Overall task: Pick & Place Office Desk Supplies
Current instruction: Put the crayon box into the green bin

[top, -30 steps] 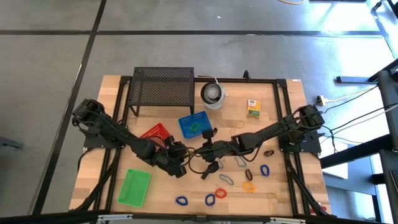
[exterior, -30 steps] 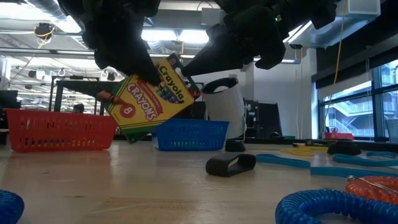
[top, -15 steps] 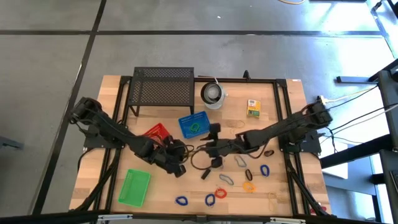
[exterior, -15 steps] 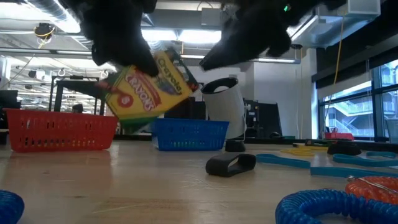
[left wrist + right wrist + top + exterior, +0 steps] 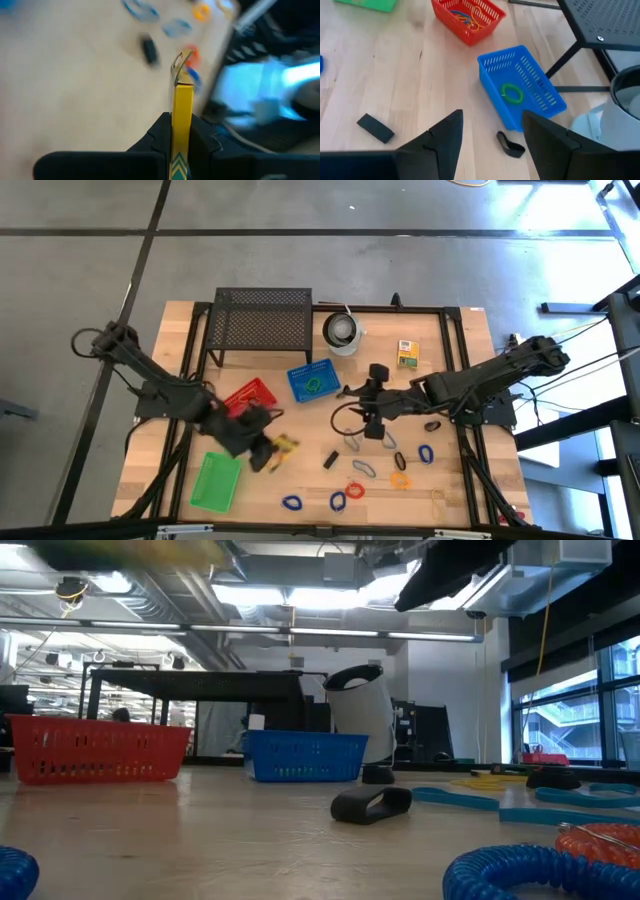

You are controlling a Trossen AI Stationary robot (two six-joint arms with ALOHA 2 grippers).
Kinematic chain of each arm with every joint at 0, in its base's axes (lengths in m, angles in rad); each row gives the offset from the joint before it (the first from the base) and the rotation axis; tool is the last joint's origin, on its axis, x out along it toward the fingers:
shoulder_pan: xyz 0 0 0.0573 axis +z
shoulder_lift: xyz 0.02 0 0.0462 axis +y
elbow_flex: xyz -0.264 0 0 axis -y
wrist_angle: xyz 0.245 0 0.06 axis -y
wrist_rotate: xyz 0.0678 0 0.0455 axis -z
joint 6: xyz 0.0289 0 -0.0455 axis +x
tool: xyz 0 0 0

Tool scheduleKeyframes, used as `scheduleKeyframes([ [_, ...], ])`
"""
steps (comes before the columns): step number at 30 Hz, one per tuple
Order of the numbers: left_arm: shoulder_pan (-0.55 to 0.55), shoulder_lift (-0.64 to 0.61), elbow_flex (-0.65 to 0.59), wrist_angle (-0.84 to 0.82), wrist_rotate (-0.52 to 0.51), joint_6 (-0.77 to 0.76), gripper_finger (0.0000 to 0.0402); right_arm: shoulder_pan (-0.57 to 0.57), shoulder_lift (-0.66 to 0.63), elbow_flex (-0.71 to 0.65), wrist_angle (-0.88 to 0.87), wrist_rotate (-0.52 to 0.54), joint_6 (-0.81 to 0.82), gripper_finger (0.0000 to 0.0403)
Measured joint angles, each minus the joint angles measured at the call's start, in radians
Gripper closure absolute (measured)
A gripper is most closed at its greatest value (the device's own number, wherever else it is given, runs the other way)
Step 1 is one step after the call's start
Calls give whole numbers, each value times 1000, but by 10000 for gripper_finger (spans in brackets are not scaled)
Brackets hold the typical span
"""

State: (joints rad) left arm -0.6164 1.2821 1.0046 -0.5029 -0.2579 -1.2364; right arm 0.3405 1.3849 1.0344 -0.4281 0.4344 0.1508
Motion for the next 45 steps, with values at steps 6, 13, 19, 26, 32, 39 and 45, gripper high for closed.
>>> scheduleKeyframes([
  [6, -229, -27, 0, -29, 46, -457, 373, 2, 12, 0, -26, -5, -1, 197],
  [13, -431, 20, 0, -231, -23, -938, 373, 2, 18, 0, -21, 3, 38, 197],
  [19, -418, 94, 0, -309, 72, -944, 373, 2, 18, 0, -22, 18, 62, 197],
  [26, -415, 105, 0, -470, 119, -950, 373, 2, 18, 0, 11, 48, 61, 197],
  [32, -401, 137, 0, -498, 98, -954, 372, 2, 18, 0, 12, 48, 59, 197],
  [39, -388, 181, 0, -498, 103, -953, 372, 2, 18, 0, 13, 48, 54, 197],
  [45, -388, 198, 0, -490, 129, -952, 356, 2, 18, 0, 16, 48, 54, 197],
])
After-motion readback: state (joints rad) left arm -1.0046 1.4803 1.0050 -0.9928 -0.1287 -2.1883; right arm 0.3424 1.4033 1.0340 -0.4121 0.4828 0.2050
